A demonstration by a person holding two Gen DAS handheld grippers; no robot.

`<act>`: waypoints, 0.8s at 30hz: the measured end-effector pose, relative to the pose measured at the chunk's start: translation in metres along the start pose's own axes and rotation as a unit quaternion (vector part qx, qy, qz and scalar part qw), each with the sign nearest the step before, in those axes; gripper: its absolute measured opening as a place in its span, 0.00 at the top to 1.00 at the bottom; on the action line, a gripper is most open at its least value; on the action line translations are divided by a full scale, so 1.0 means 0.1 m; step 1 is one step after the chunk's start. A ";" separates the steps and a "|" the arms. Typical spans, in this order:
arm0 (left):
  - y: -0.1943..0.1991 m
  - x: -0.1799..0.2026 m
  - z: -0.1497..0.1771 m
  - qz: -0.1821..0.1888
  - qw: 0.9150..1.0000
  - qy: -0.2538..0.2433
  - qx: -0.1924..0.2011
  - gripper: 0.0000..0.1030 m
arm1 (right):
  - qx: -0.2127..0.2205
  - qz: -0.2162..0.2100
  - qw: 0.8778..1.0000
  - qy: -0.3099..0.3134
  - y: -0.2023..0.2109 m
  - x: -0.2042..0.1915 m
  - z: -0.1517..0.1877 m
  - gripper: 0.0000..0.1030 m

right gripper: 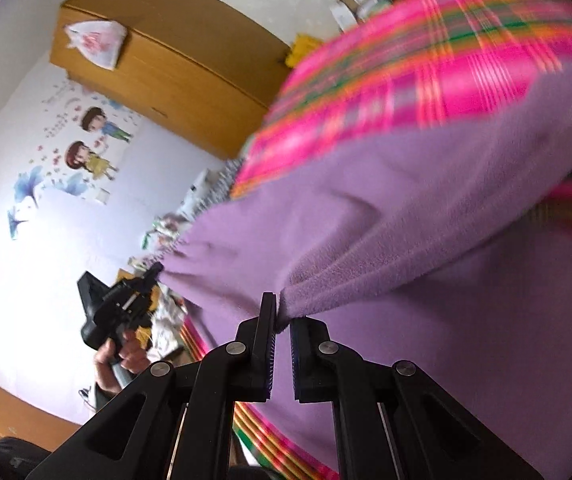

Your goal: Fold clothes

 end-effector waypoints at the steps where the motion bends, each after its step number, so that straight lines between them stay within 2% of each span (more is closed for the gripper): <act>1: -0.01 -0.05 0.05 -0.007 1.000 -0.001 -0.005 0.95 | -0.008 0.004 1.000 -0.004 -0.03 0.05 0.07 0.94; 6: -0.03 -0.21 0.18 -0.026 0.999 0.003 -0.019 0.95 | -0.037 0.016 0.999 -0.008 -0.14 0.20 0.32 0.94; 10: 0.05 -0.17 0.13 -0.021 1.000 -0.005 -0.010 0.95 | -0.042 0.000 0.999 0.015 -0.09 -0.01 0.38 0.95; 14: 0.11 -0.05 0.02 -0.011 1.000 -0.022 0.005 0.95 | -0.034 -0.023 0.996 0.073 -0.03 -0.36 0.40 0.95; 17: 0.05 -0.07 0.07 -0.019 1.000 -0.025 -0.005 0.95 | -0.039 -0.006 0.997 0.072 -0.09 -0.25 0.46 0.95; 20: 0.03 -0.12 0.11 -0.020 1.000 -0.014 -0.011 0.95 | -0.038 0.002 0.999 0.008 -0.09 0.04 0.46 0.88; 21: 0.05 -0.11 0.10 -0.016 1.000 -0.010 -0.009 0.95 | -0.035 0.009 0.999 -0.015 -0.08 0.15 0.43 0.77; 23: 0.08 -0.07 0.05 -0.007 1.000 -0.009 -0.004 0.95 | -0.021 0.017 0.998 -0.052 -0.05 0.27 0.37 0.63; 24: 0.10 -0.02 0.01 -0.002 1.000 -0.011 0.001 0.95 | -0.014 0.010 0.998 -0.067 -0.03 0.30 0.34 0.63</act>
Point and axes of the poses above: each gripper's, at about its wrist camera, not at the fingertips, and y roughly against the way its jaws point, x to its right, z to its underside, the point moved 10 cm from there along -y, roughly the way its jaws point, and after that the axes turned 10 degrees about x, right-handed, at the moved point
